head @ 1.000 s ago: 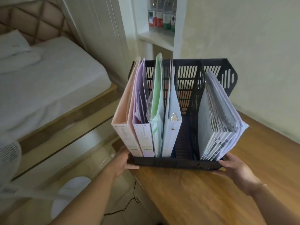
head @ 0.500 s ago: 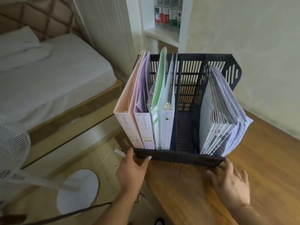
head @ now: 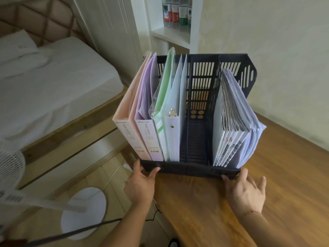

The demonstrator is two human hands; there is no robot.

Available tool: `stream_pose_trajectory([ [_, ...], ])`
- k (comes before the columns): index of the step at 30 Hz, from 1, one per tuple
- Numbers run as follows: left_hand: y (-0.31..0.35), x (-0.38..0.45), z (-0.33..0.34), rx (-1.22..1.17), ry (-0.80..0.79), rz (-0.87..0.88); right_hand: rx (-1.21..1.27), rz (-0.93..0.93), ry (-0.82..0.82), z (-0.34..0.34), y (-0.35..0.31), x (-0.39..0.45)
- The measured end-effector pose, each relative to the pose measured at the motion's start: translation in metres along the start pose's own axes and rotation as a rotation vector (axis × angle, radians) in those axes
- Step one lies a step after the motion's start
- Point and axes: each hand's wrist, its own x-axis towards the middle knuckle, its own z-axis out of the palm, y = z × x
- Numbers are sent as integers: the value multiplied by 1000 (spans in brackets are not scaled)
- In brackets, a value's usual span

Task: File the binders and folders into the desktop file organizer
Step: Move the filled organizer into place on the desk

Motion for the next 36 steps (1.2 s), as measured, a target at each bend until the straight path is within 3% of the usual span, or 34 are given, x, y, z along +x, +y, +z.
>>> stream_pose_trajectory([
  [13,25,80,29,-43,-70,52,-58,117,7,12,-37,33],
  [20,9,150,47,-14,-295,193,-80,274,27,29,-65,42],
  [23,9,166,48,-10,-401,258,69,347,48,33,-75,41],
  [27,10,177,53,-37,-419,263,224,389,49,35,-90,41],
  [36,41,213,74,-115,-503,237,114,453,127,51,-109,52],
])
